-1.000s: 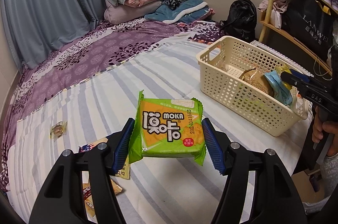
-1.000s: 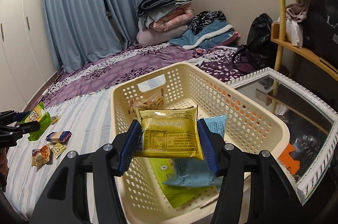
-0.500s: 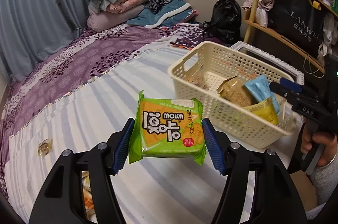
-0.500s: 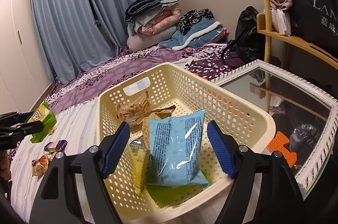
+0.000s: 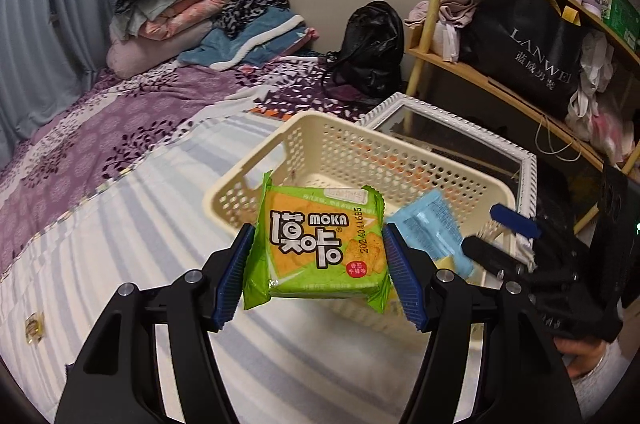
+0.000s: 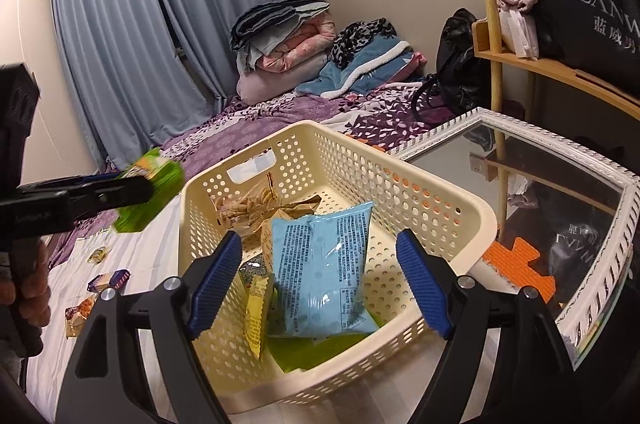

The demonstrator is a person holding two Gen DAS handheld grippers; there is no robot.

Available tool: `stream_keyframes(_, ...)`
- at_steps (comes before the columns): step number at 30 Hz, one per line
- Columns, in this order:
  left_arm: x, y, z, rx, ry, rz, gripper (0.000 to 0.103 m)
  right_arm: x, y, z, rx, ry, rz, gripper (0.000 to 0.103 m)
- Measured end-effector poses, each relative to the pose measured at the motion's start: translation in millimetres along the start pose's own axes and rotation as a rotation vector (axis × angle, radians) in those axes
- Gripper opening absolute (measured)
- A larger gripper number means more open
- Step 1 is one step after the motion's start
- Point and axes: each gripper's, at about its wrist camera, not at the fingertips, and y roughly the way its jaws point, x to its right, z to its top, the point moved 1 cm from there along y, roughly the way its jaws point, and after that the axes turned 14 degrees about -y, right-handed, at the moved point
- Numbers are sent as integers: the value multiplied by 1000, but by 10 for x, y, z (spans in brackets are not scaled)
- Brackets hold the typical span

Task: Organize snacks
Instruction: 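Lower both packs into the basket and open both tools, then withdraw both tools from the basket back toward the remaining snacks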

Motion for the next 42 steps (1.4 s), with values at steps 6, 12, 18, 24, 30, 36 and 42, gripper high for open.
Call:
stream_keyframes(6,147,183,34,21,6,15,100,16,-28,-33,6,8,2,80)
stream_keyframes(12,23,223,-35,-7,-39,30,100,-8,-35,-36,10,9,-5,83)
stream_keyframes(18,-162,174,-70,-10,-80,69,100,-82,-16,-3,8,2,-2,83)
stream_keyframes(24,-346,62,-126,3,-117,101,100,-169,-50,57,23,-9,-14,87)
stream_keyframes(30,-553,-61,-229,22,-138,161,100,-313,-83,114,39,-35,-11,90)
stream_keyframes(36,-771,-241,-400,52,-146,263,100,-477,-118,152,50,-53,-7,90)
stream_keyframes(42,-1079,-416,-562,47,-212,301,100,-662,-119,174,47,-80,18,90)
